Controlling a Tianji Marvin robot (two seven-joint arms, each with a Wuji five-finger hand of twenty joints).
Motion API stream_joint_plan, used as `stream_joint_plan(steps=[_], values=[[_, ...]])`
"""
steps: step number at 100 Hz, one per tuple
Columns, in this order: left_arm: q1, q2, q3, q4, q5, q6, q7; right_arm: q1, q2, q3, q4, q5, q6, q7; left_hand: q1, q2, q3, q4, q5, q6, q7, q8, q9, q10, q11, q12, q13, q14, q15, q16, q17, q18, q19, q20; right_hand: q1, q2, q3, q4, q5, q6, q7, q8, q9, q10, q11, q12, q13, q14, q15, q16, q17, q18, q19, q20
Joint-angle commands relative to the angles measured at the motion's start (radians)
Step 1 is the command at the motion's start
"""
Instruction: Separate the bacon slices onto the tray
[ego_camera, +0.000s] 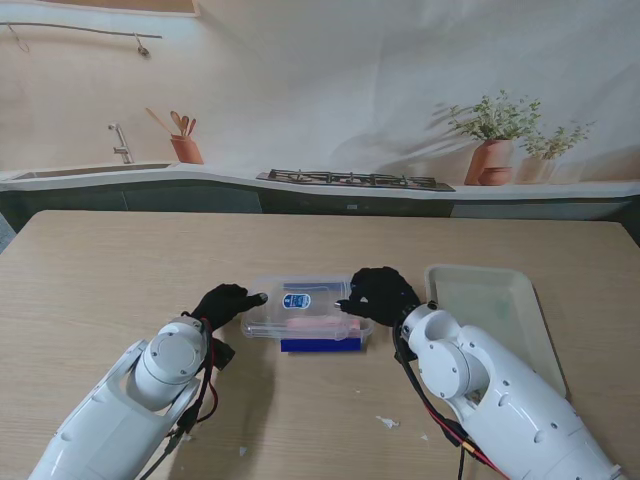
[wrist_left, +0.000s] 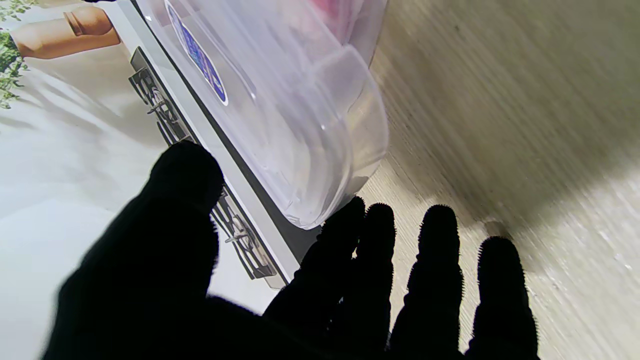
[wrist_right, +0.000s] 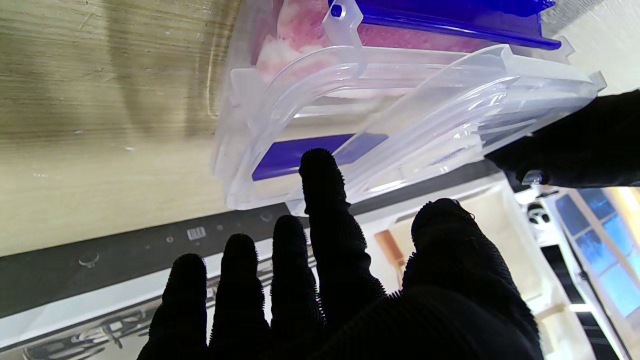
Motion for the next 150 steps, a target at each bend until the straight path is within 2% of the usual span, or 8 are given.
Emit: stream_joint_plan(steps=[1,17,31,64,79,91,111,150], values=[[0.006,-0.014,-0.005,-0.013,-0.033,0.006,-0.009,-0.002,-0.007,-0.007,0.000,0.003,-0.008,0.021,0.001,-0.034,0.036,0.043,-0.003,-0.069,0.071,0.022,0.016,-0.042,0.017,-0.001,-0.004,-0.011,-0.005,0.011,-0.016,-0.026,0.015,-0.008,0.001,0.001,0.008,0.051,-0.011,-0.060,-0.012,-0.017,0.002,0.003,0.001,-0.002,-0.008,-0.015,-0.013,-0.001,-0.010,-0.008,0.010,0.007],[0.010,-0.024,-0.013,-0.026,-0.064,0.032,0.013,0.000,-0.007,-0.011,0.001,0.005,-0.009,0.024,0.008,-0.087,0.117,0.045,0.026,-0.075,0.137,0.055,0.071,-0.034,0.049,0.020,0.038,-0.004,0.029,0.026,0.000,-0.017,0.047,0.016,0.000,0.001,0.006,0.051,-0.011,-0.059,-0.012,-0.019,0.002,0.003,0.001,-0.002,-0.007,-0.015,-0.014,-0.002,-0.010,-0.008,0.010,0.007],[0.013,-0.029,-0.021,-0.043,-0.092,0.063,0.018,0.004,-0.007,-0.015,0.005,0.008,-0.012,0.027,0.028,-0.142,0.230,0.036,0.119,-0.088,0.209,0.092,0.188,-0.020,0.072,0.036,0.088,0.007,0.058,0.029,0.010,-0.011,0.071,0.016,-0.001,0.003,0.004,0.051,-0.012,-0.061,-0.012,-0.020,0.002,0.002,0.001,-0.002,-0.008,-0.016,-0.015,-0.002,-0.010,-0.008,0.010,0.007],[0.015,-0.038,-0.022,-0.057,-0.106,0.090,0.041,0.012,-0.005,-0.025,0.012,0.013,-0.016,0.036,0.078,-0.182,0.329,0.025,0.205,-0.106,0.268,0.125,0.299,-0.012,0.099,0.054,0.161,0.017,0.099,0.031,0.025,-0.005,0.103,0.012,0.002,0.004,0.000,0.052,-0.012,-0.063,-0.010,-0.022,0.003,0.002,0.000,-0.002,-0.006,-0.017,-0.015,-0.002,-0.010,-0.008,0.011,0.007],[0.017,-0.048,-0.029,-0.065,-0.126,0.099,0.070,0.015,-0.005,-0.028,0.016,0.015,-0.018,0.038,0.192,-0.250,0.345,-0.039,0.221,-0.134,0.335,0.118,0.345,-0.015,0.113,0.066,0.194,0.020,0.124,0.033,0.028,-0.006,0.128,0.007,0.004,0.003,-0.001,0.052,-0.010,-0.067,-0.008,-0.022,0.003,0.001,0.000,-0.002,-0.006,-0.017,-0.015,-0.002,-0.010,-0.008,0.011,0.007],[0.022,-0.062,-0.042,-0.075,-0.162,0.114,0.105,0.017,-0.006,-0.031,0.019,0.016,-0.022,0.035,0.291,-0.262,0.328,-0.042,0.234,-0.150,0.413,0.081,0.389,-0.013,0.123,0.071,0.228,0.026,0.142,0.035,0.037,-0.004,0.147,0.005,0.004,0.003,-0.003,0.052,-0.010,-0.071,-0.007,-0.023,0.003,0.002,0.000,-0.002,-0.006,-0.017,-0.015,-0.002,-0.009,-0.008,0.011,0.007],[0.026,-0.081,-0.057,-0.081,-0.206,0.116,0.159,0.018,-0.008,-0.029,0.025,0.018,-0.034,0.023,0.358,-0.216,0.366,-0.044,0.291,-0.151,0.491,0.067,0.533,-0.003,0.025,0.233,0.294,0.044,0.185,0.042,0.052,0.004,0.188,-0.001,0.004,0.005,-0.005,0.053,-0.018,-0.063,-0.009,-0.025,0.006,0.001,0.002,-0.001,-0.002,-0.017,-0.013,-0.001,-0.007,-0.007,0.011,0.007],[0.041,-0.077,-0.083,-0.097,-0.259,0.047,0.152,-0.029,-0.017,0.043,0.012,-0.017,-0.052,-0.068,0.460,-0.078,0.235,-0.085,0.093,-0.092,0.624,0.331,0.477,0.031,0.091,0.399,0.290,0.065,0.270,0.127,0.046,0.006,0.200,0.002,0.006,0.006,-0.008,0.053,-0.051,-0.039,-0.023,-0.029,0.013,0.008,0.007,0.002,0.007,-0.003,-0.007,0.002,-0.001,-0.001,0.012,0.005]])
